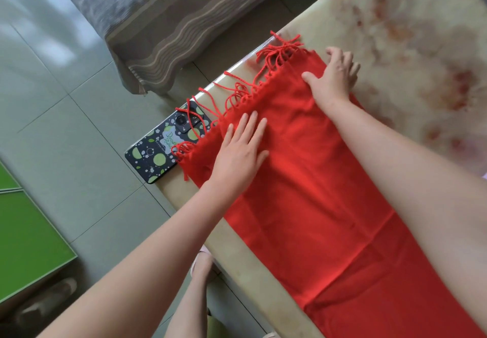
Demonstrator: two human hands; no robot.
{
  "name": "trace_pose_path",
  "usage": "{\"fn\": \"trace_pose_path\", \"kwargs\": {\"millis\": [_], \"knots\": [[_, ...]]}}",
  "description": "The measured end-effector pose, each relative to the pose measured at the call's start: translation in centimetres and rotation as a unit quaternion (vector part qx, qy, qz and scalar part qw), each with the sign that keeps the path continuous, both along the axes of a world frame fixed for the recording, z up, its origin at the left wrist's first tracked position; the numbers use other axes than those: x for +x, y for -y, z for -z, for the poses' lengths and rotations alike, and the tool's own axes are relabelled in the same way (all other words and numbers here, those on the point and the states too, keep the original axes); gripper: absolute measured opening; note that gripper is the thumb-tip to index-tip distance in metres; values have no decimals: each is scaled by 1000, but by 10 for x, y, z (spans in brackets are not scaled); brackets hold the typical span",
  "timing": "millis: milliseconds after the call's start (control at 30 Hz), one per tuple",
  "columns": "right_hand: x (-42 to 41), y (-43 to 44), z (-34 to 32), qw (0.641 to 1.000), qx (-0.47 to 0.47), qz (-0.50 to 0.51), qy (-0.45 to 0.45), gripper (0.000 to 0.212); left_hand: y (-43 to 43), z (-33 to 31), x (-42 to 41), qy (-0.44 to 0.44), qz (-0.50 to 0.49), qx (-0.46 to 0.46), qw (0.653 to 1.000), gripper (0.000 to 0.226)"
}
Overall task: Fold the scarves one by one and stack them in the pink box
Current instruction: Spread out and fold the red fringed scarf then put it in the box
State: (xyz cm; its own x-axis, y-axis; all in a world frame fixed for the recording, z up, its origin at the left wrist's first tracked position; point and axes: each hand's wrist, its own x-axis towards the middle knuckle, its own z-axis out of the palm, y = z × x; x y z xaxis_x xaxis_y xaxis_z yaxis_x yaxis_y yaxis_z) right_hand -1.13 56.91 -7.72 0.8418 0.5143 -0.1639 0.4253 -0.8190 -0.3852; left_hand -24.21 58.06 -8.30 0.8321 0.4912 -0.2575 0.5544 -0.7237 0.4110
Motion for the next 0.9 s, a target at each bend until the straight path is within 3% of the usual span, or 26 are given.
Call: {"fn": "trace_pose_path", "kwargs": {"millis": [67,200,300,500,700,900], "knots": [[16,-5,0,999,-18,29,-35,53,1,6,-4,-9,13,26,1000,65],[34,-16,-1,998,-44,-7,-44,31,-2,5,-10,38,2,81,996,61],[34,-16,-3,999,-11,-12,-39,21,6,2,-21,53,-12,77,996,59],[30,-4,-6,998,55,-22,12,29,10,11,-29,32,-37,62,997,58],[25,1,4,1000,17,-24,-12,25,10,5,-23,30,-34,51,998,60],[29,-2,-1,999,19,-19,-29,21,31,5,-41,25,-56,31,998,79]]}}
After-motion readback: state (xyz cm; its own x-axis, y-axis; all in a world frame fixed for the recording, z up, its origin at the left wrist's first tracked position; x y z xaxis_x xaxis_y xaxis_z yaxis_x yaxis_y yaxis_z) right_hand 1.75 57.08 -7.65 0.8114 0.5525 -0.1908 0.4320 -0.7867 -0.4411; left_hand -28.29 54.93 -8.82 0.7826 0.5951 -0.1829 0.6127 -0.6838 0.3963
